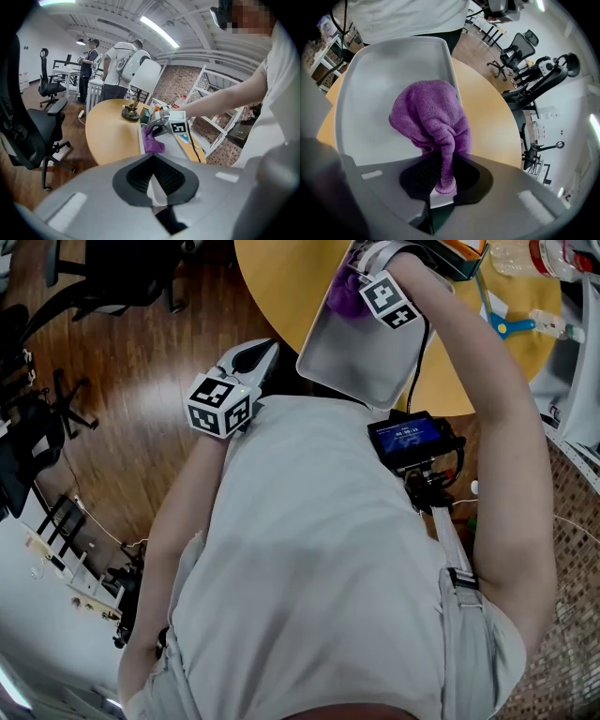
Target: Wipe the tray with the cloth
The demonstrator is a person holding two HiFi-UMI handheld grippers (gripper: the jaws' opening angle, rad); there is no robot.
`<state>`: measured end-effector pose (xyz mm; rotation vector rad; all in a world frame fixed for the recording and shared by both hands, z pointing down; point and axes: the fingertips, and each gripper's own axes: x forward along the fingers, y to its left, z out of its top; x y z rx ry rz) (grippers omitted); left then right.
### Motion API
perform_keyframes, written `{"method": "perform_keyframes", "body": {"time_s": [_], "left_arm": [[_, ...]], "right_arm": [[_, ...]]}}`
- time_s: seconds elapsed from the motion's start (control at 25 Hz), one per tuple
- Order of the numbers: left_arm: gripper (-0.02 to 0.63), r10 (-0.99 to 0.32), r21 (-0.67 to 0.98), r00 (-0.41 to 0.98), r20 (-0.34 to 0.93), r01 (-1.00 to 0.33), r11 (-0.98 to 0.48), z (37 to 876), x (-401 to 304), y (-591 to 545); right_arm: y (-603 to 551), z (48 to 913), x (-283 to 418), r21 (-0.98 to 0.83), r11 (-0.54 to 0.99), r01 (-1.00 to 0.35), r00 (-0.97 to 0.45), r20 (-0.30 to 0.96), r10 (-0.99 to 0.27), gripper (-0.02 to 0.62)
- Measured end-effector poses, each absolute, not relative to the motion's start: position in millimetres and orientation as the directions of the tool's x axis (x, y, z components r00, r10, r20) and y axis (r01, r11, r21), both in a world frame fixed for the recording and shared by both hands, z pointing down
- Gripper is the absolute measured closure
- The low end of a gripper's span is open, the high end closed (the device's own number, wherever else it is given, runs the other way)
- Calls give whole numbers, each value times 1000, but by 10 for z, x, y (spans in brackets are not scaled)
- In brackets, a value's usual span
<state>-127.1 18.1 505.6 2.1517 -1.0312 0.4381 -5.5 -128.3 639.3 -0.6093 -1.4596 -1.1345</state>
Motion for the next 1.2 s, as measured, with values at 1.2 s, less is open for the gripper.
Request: {"method": "perform_keyframes", "body": {"time_s": [1.2], "left_arm": [[606, -491, 484, 687, 536, -726, -488, 5090, -1064, 32]], "right_arm": [[-1487, 6461, 1377, 290, 650, 703, -104, 945, -310, 537]]}}
